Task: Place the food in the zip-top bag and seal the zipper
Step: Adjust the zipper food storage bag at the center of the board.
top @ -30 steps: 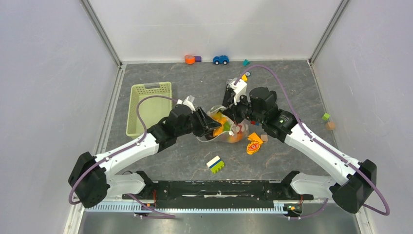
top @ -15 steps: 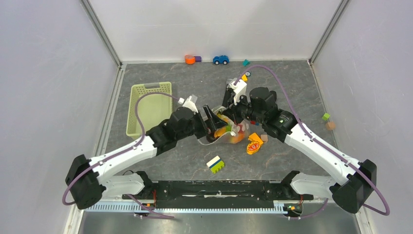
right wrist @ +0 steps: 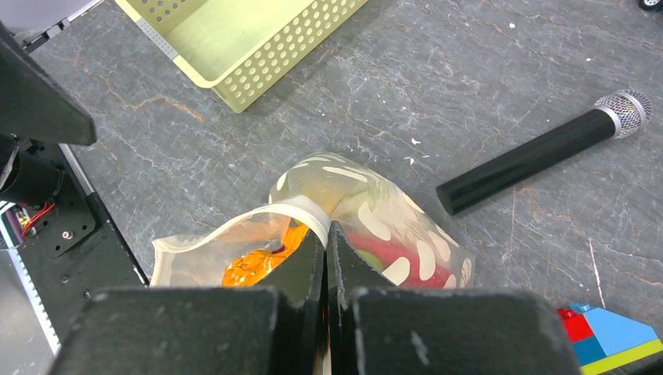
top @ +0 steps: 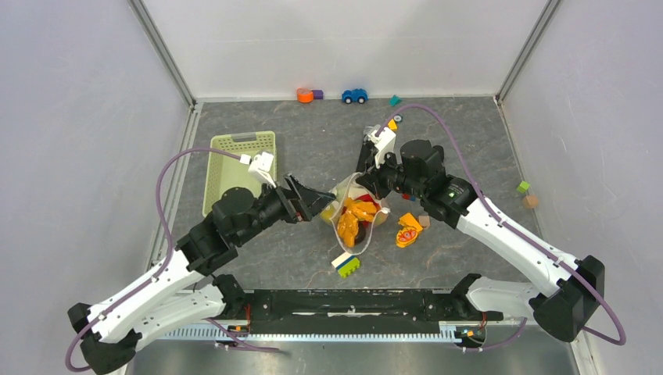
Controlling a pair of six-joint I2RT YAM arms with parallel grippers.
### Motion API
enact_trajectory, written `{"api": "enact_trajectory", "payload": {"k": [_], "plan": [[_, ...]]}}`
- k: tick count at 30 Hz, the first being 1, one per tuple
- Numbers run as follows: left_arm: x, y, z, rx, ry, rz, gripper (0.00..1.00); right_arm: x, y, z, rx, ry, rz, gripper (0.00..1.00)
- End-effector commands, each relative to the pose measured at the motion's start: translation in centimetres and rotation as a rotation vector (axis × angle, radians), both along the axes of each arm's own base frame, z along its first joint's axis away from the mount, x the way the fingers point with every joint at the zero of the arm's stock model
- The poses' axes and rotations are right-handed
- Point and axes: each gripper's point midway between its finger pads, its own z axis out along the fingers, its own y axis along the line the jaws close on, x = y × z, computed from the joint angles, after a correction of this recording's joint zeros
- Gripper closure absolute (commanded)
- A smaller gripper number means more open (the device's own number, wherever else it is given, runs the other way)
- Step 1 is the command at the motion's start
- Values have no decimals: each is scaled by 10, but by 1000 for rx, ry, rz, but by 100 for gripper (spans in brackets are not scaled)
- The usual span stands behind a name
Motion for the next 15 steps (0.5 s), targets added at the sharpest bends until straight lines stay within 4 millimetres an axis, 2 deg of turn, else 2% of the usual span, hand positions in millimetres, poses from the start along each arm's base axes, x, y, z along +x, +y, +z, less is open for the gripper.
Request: {"api": "enact_trajectory", "payload": {"k": [1,3,7,9,11,13,15], "plan": [[9,23,-51,226,65,96,0,5,8,22,58,-60,7,100],[10,17,-68,289,106,77,0,7,9,22,56,-57,6,100],[10,-8,-83,398,106,0,0,10,13,15,40,-36,11,100],[15,-10,-93,465,107,27,0,11,14,13,30,-28,14,100],[21,-4,-106,542,126,71,1,11,14,13,23,-29,15,100],[26,4,-116,597,142,118,8,12,13,12,18,-32,10,100],[30,6,-120,615,147,143,24,12,13,12,18,-33,9,100]]}}
